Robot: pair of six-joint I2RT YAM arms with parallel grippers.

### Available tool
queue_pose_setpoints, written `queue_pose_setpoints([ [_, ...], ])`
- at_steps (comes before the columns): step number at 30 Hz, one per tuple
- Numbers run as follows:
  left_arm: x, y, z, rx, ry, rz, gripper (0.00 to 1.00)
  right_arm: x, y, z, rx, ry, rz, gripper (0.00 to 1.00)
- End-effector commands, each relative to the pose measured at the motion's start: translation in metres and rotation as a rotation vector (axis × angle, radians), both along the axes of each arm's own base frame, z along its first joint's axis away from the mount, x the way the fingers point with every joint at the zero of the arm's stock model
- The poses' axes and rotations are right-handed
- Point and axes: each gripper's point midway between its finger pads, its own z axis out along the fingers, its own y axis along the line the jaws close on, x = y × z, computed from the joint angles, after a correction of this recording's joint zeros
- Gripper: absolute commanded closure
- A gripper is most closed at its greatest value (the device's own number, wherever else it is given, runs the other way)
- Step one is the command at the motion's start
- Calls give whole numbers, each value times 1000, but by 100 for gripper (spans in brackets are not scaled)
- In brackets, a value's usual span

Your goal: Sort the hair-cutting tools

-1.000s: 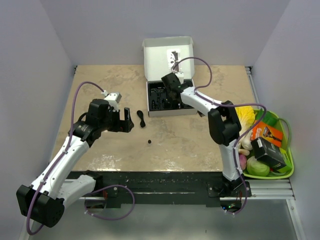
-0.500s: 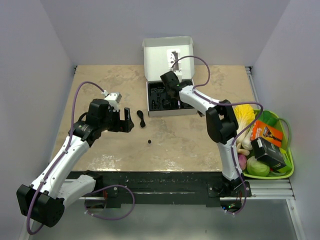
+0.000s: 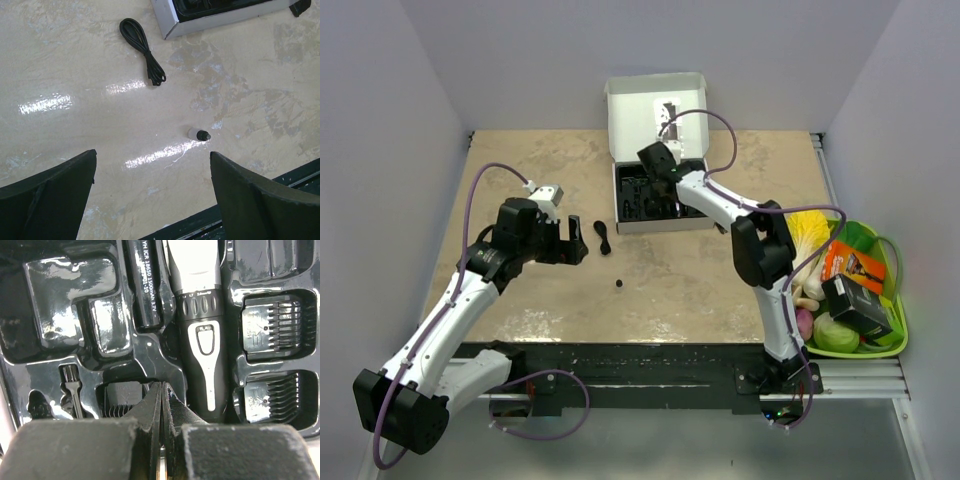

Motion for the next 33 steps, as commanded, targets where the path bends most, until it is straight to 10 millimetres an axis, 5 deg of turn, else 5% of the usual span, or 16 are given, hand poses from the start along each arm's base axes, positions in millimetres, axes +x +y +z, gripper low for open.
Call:
queue_pose_setpoints([
  [1,6,-3,15,-17,-52,-9,0,1,11,51,21,-95,15,100],
  [18,6,-3,16,-21,-53,-6,0,-5,15,63,13,-120,19,100],
  [33,6,-3,17,-13,-54,-10,0,-13,19,8,-7,-19,36,100],
])
